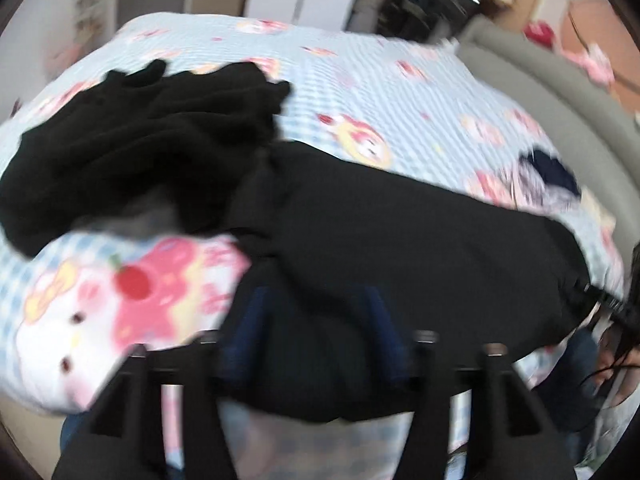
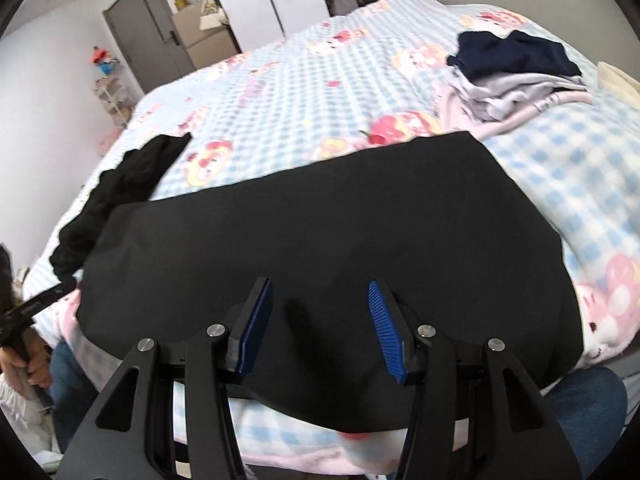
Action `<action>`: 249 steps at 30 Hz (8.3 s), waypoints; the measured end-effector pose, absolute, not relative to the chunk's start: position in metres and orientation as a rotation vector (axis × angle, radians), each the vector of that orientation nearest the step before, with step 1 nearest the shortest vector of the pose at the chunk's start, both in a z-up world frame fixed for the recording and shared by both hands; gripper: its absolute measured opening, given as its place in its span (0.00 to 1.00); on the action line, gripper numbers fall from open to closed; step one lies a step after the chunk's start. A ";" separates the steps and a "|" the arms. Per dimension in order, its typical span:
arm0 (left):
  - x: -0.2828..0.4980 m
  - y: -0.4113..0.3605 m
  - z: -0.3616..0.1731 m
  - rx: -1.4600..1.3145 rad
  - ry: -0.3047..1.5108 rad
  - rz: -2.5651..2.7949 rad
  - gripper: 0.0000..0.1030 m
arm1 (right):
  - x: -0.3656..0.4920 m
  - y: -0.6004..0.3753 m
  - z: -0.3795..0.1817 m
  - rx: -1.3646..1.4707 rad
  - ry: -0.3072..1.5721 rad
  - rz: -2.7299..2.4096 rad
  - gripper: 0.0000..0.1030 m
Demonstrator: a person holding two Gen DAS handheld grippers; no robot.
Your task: Fold clothes
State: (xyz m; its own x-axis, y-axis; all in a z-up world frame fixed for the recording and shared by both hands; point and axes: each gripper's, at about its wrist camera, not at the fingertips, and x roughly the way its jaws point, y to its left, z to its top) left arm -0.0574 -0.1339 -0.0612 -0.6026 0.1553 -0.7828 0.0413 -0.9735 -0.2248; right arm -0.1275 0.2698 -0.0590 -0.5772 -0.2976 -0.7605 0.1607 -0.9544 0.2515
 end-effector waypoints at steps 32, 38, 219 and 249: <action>-0.079 -0.092 -0.106 -1.459 -0.135 2.700 0.51 | -0.149 0.254 -0.092 1.316 -0.042 -2.559 0.24; -0.093 -0.135 -0.068 -1.443 -0.356 2.764 0.56 | -0.169 0.269 -0.072 1.286 -0.094 -2.608 0.55; -0.065 0.203 -0.104 -1.288 0.330 2.530 0.80 | -0.119 0.394 -0.118 1.353 -0.483 -2.852 0.47; 0.032 -0.064 -0.099 -1.461 -0.573 3.037 0.71 | -0.117 0.314 -0.119 1.456 -0.303 -2.822 0.57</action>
State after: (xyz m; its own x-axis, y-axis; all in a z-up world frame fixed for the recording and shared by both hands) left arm 0.0323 -0.0636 -0.0994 -0.6033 -0.1021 -0.7909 0.3832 -0.9069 -0.1753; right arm -0.1172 0.3142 -0.1186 -0.5823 -0.0440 -0.8117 -0.1293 -0.9808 0.1459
